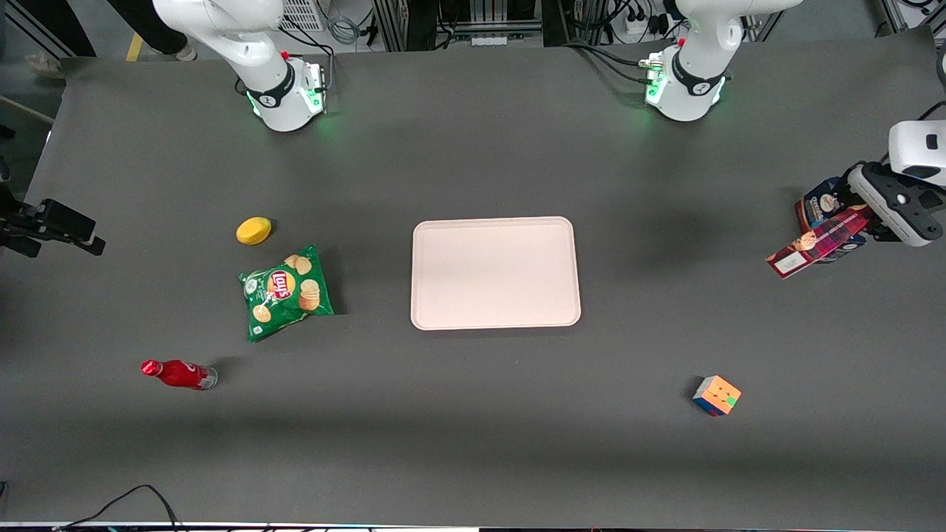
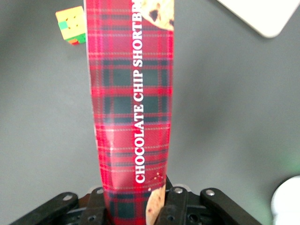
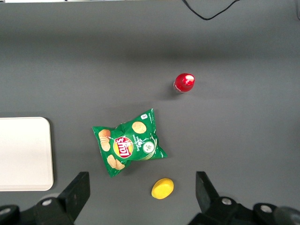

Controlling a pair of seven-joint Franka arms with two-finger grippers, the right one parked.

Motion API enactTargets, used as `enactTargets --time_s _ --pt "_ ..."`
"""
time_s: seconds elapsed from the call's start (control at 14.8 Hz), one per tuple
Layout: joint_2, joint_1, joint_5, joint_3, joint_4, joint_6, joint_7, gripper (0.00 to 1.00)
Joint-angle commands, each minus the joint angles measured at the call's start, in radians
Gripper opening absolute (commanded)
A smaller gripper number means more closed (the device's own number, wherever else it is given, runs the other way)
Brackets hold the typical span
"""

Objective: Place red cookie box on tray
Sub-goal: 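Carry the held red box over to the white tray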

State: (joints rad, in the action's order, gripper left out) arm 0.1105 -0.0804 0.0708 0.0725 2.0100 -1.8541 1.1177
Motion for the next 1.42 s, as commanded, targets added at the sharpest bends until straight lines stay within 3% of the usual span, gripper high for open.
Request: enactTargets --time_s 0.0,0.41,0.68,0.95,1.35 --pt "0.028 0.005 -0.019 -0.091 -0.027 0.067 -0.347 0.1" --pt "0.032 0.007 0.0 -0.23 -0.023 0.073 -0.744 0.1" --pt "0.029 0.007 0.023 -0.411 -0.025 0.058 -1.14 0.09" --pt "-0.003 0.008 0.133 -0.494 -0.023 -0.002 -1.291 0.09" --pt "-0.07 0.01 0.129 -0.683 -0.013 -0.131 -1.639 0.09"
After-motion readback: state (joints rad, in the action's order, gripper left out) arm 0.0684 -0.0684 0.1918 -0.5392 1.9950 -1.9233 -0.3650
